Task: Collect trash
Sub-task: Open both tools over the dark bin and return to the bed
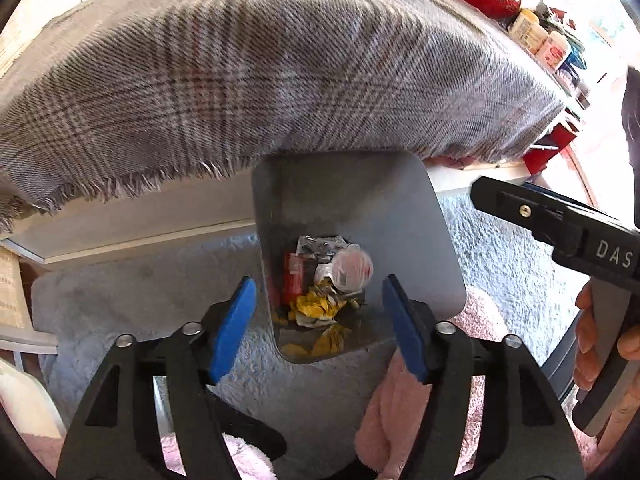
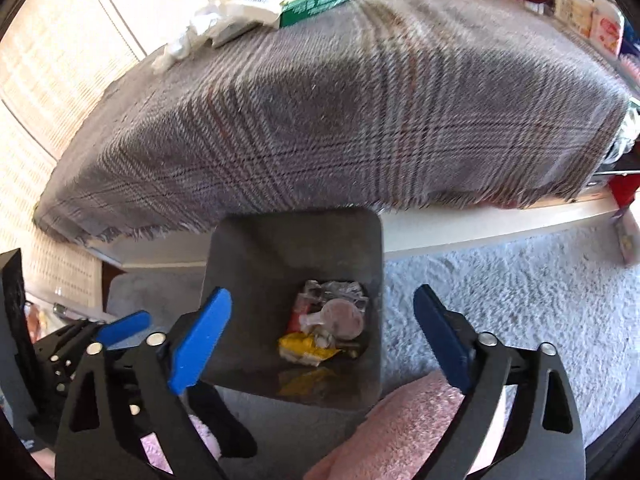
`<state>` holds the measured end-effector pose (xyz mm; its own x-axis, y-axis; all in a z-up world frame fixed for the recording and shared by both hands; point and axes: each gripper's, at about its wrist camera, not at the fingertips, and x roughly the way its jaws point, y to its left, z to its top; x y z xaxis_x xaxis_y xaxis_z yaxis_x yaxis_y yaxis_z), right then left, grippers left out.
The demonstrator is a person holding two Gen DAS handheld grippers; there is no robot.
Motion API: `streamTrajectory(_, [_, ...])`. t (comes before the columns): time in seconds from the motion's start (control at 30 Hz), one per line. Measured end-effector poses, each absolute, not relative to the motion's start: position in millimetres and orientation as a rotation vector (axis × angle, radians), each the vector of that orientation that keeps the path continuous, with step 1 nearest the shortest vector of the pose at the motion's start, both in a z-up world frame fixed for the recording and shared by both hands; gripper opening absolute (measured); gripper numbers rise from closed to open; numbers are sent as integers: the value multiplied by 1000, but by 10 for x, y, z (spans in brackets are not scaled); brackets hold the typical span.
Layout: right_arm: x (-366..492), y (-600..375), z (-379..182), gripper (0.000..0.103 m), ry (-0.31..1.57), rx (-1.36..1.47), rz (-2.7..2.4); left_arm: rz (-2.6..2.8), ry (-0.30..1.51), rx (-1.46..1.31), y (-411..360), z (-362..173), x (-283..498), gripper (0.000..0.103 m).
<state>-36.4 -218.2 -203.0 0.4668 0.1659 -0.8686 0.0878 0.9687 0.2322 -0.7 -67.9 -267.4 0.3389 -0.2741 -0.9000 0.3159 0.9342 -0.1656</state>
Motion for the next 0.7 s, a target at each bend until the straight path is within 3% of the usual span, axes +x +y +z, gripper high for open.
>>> streamTrajectory(0.2, [-353,-2306,-1840,95,1047,266,22,-361,1098,26,-546,-2402,45,75])
streamTrajectory(0.7, [159,-2589,-1147,95,883,264,-28,-250,947,17,-301,-1733,674,76])
